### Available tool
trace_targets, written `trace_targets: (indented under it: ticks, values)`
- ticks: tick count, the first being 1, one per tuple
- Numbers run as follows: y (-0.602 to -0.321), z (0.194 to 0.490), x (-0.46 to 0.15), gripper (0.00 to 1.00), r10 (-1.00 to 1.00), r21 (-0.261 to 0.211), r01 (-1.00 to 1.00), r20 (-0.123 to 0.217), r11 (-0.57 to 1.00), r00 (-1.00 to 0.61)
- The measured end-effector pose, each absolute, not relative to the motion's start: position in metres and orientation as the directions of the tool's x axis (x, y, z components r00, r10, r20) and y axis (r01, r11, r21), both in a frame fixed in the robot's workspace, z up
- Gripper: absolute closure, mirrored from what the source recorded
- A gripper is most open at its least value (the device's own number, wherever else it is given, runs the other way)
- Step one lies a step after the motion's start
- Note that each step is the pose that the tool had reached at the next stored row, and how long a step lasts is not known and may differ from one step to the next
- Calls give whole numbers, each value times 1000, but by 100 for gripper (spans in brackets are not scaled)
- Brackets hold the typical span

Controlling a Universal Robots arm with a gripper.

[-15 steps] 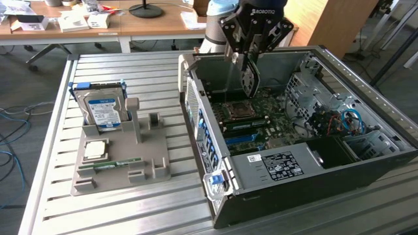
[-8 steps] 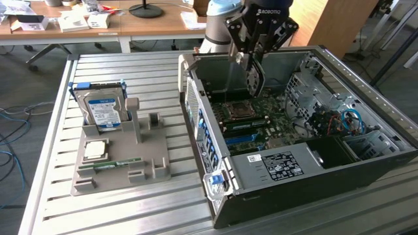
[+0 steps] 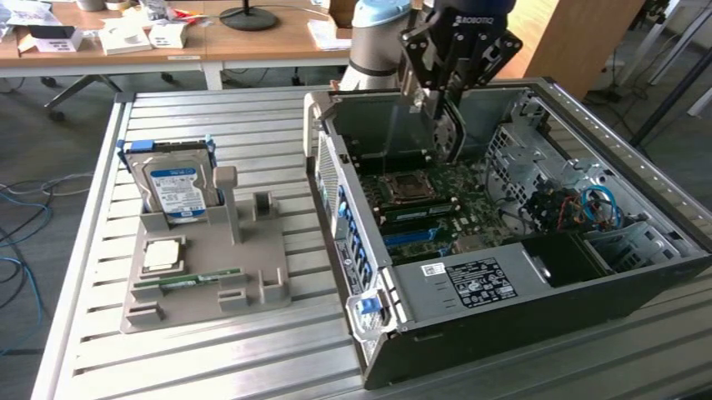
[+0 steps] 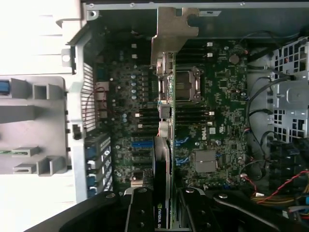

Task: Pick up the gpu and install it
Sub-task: 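Pick up the gpu and move the gpu toward the slot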

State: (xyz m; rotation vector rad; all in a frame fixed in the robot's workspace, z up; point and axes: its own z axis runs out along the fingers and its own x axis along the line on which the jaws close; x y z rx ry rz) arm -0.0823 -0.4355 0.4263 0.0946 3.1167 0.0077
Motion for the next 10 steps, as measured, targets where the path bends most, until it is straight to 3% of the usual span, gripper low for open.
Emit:
trace_targets:
  ticks: [10]
  values:
    - [-435,426,-61,74,61,6,60,-23,998,-998]
